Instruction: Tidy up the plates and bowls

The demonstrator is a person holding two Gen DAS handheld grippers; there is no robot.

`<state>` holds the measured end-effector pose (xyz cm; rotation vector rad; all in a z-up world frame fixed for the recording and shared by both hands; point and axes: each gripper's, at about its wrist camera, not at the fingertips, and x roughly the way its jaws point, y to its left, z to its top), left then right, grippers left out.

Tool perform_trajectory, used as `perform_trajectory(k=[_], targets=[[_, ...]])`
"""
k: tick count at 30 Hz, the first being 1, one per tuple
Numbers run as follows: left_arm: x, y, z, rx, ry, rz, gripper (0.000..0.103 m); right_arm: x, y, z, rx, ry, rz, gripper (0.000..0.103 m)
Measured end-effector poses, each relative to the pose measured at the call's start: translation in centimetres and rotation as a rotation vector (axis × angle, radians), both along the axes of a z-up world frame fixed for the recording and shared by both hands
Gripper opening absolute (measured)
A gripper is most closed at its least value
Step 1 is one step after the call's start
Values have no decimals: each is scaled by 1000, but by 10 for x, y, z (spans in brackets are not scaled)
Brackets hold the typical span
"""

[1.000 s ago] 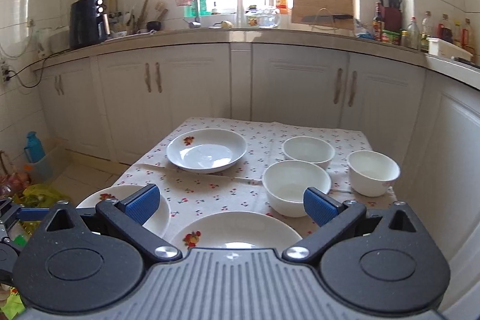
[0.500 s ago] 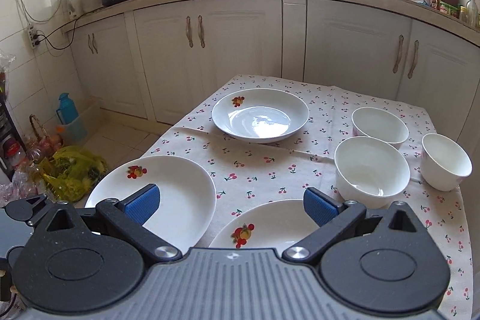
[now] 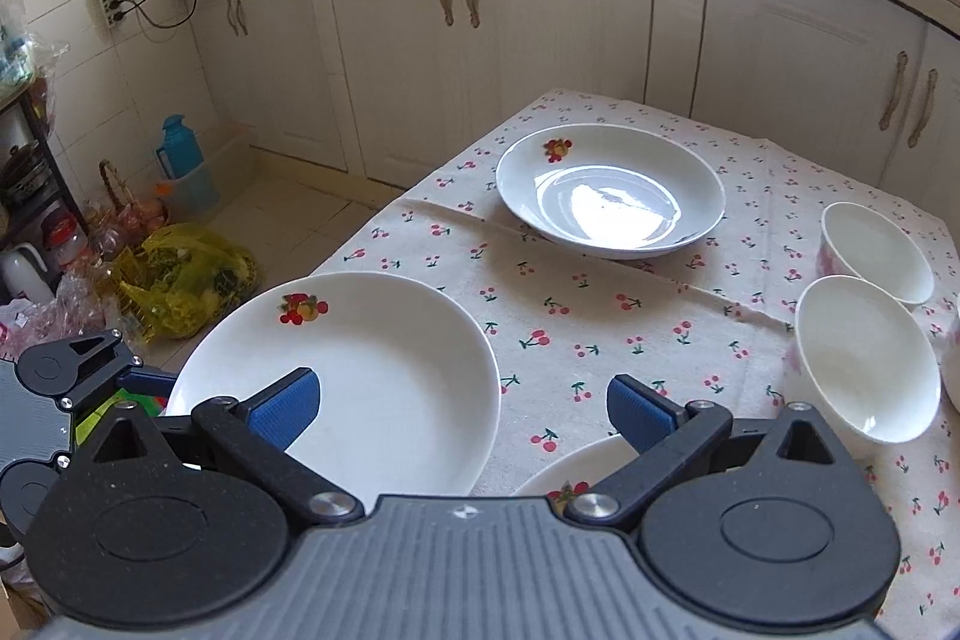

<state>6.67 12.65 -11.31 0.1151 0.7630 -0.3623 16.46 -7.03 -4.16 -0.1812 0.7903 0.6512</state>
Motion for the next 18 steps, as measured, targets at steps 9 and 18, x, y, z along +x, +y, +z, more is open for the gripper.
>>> perform_trajectory(k=[9, 18], targets=[[1, 0, 3, 34, -46, -99, 102, 35, 25, -26, -20, 123, 114, 94], [8, 5, 5, 21, -42, -171, 101, 55, 33, -42, 5, 220, 147, 77]])
